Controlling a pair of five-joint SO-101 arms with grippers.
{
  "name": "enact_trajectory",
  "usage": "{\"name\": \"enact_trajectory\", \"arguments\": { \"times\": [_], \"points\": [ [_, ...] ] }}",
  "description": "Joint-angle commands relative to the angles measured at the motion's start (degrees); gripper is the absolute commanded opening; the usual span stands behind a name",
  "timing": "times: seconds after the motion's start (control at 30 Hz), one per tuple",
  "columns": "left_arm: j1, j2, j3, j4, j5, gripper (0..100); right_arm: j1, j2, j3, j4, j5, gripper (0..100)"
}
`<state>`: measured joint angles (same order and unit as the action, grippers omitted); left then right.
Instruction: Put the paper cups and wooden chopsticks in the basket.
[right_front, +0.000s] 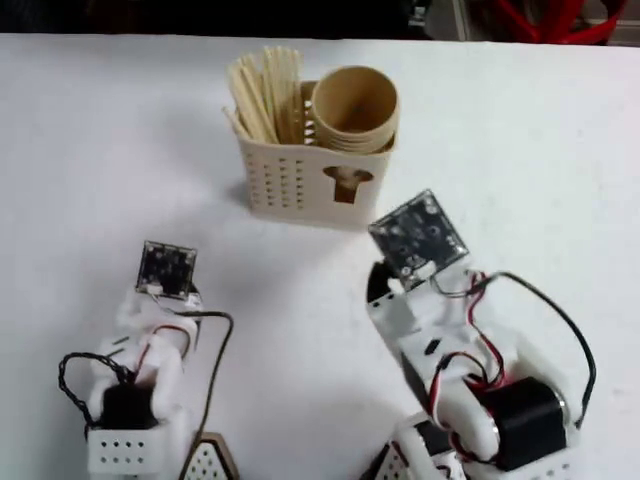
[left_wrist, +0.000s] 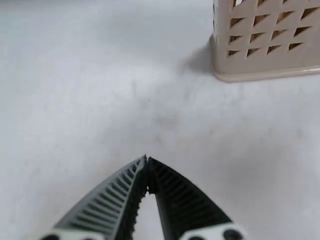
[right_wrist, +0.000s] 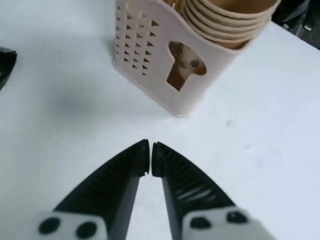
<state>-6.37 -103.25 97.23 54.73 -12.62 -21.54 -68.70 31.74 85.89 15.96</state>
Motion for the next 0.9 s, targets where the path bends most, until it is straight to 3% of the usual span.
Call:
{"name": "enact_trajectory", "arguments": {
  "times": [0.0,0.3,0.5,0.6,0.87],
  "points": [
    [0.57,-0.40,-0.26,-1.05,-0.44,2,4.53,-4.26,4.92,-2.86,-0.26,2.5],
    [0.57,-0.40,-0.26,0.79,-0.26,2,7.16,-16.48,18.99,-4.26,-0.62,2.5],
    [0.57,-0.40,-0.26,18.99,-0.44,2,7.16,-29.49,28.92,-4.35,-0.53,2.5],
    [0.57,-0.48,-0.26,18.46,-0.18,2,7.25,-35.38,31.21,-4.35,-0.26,2.3],
    [0.57,-0.48,-0.26,18.55,-0.18,2,7.25,-33.36,33.58,-6.11,-0.62,2.0]
  ]
}}
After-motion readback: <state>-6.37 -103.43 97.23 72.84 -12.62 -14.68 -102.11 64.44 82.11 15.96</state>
